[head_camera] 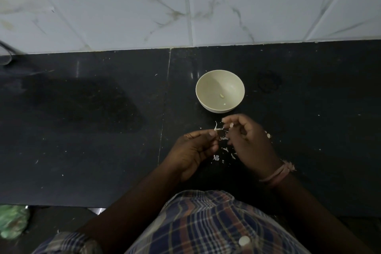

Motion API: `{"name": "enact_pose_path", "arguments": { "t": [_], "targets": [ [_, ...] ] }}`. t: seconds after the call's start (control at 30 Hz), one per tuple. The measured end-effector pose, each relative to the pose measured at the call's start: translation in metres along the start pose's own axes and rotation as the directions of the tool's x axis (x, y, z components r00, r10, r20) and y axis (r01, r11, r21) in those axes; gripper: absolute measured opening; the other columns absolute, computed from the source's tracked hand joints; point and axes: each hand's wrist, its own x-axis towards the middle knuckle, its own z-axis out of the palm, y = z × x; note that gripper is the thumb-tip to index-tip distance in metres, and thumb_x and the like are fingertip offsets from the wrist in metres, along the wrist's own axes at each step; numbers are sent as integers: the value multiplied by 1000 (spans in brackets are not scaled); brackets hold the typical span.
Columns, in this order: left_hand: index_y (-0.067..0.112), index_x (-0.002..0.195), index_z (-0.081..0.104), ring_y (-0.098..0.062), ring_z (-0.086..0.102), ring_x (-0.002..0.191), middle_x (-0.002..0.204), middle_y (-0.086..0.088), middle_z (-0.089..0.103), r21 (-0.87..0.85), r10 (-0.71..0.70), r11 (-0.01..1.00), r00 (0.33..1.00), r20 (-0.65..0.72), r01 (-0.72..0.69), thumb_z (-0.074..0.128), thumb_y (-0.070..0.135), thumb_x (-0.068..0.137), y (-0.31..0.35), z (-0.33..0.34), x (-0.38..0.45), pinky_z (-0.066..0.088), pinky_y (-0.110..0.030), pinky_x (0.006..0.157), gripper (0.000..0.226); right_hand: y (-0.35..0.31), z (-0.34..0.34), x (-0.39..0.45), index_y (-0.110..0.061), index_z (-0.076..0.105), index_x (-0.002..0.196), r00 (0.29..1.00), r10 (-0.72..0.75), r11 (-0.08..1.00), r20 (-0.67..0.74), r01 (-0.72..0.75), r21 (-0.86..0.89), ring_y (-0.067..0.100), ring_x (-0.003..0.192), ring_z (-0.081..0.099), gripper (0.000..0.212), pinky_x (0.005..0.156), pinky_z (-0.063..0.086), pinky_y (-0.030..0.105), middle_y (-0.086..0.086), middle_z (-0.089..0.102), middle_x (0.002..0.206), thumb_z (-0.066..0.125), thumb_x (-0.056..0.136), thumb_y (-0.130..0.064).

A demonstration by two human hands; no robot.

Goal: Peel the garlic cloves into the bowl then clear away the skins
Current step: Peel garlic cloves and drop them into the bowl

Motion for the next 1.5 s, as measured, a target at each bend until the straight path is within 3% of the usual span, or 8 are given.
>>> {"name": "enact_pose_path", "arguments": {
  "t": [0.3, 0.53, 0.67, 0.83, 1.03, 1.23, 1.33, 1.5],
  "targets": [
    [-3, 100, 73, -10, 70, 69, 81, -9, 74, 28, -8, 1000, 1000, -2, 8, 64, 0, 93, 1, 1, 0, 59, -19, 66, 12, 6, 12, -1, -23, 73, 88, 999, -3, 999, -51, 1, -36, 9, 82, 70, 12, 78, 59, 48, -11, 73, 83, 68, 92, -13],
    [-2, 95, 75, -13, 71, 71, 85, -13, 74, 51, 16, 999, 999, -46, -14, 67, 1, 93, -1, 0, 1, 59, -21, 65, 9, 11, 16, 4, -24, 73, 86, 949, 174, 984, -264, -162, 69, 14, 68, 71, 12, 66, 60, 36, -1, 73, 76, 68, 93, -16],
    [1, 99, 76, -14, 72, 77, 88, -12, 75, 36, 47, 998, 998, -43, -45, 66, 3, 94, -3, -5, 1, 60, -24, 71, 11, 10, 12, 5, -14, 76, 107, 975, 194, 977, -106, -182, 114, 7, 85, 74, 27, 74, 60, 23, 5, 77, 98, 57, 97, 2],
    [12, 103, 79, -10, 68, 75, 84, -4, 76, 238, 177, 957, 984, -17, -168, 59, 8, 100, -6, 1, -2, 56, -25, 73, 20, 9, 14, 0, -19, 78, 106, 982, 187, 982, -8, -187, 13, 4, 90, 72, 17, 86, 57, 26, -7, 77, 95, 70, 92, -16],
    [33, 109, 77, 3, 65, 63, 71, 14, 74, 700, 407, 633, 911, 62, -330, 61, 19, 102, -1, -1, -7, 45, -14, 61, 23, -5, 17, -5, -3, 75, 98, 957, 289, 893, 29, -280, 351, 15, 64, 69, 12, 57, 56, 22, 15, 75, 81, 76, 87, -8],
    [32, 113, 78, 2, 66, 70, 78, 12, 71, 882, 514, 235, 822, 244, -409, 65, 24, 99, 3, -4, -3, 46, -18, 62, 21, -3, 26, -5, -1, 74, 92, 920, 388, 803, 60, -369, 468, 24, 68, 66, 6, 60, 58, 29, 23, 72, 82, 71, 91, -7],
    [29, 110, 79, 5, 69, 71, 78, 18, 74, 844, 506, 363, 844, 176, -394, 68, 20, 97, 0, -3, -3, 50, -14, 66, 19, -4, 26, -3, 0, 74, 89, 919, 389, 788, 60, -366, 496, 27, 69, 64, 5, 64, 57, 34, 23, 71, 80, 71, 90, -4],
    [20, 101, 81, -15, 77, 83, 87, 4, 80, 690, 488, 616, 872, 46, -381, 69, 12, 95, -6, -1, -4, 62, -39, 81, 16, -8, 26, -3, 4, 72, 87, 883, 461, 694, 92, -423, 582, 26, 67, 68, 6, 67, 59, 37, 20, 73, 79, 67, 88, 4]
  ]
}}
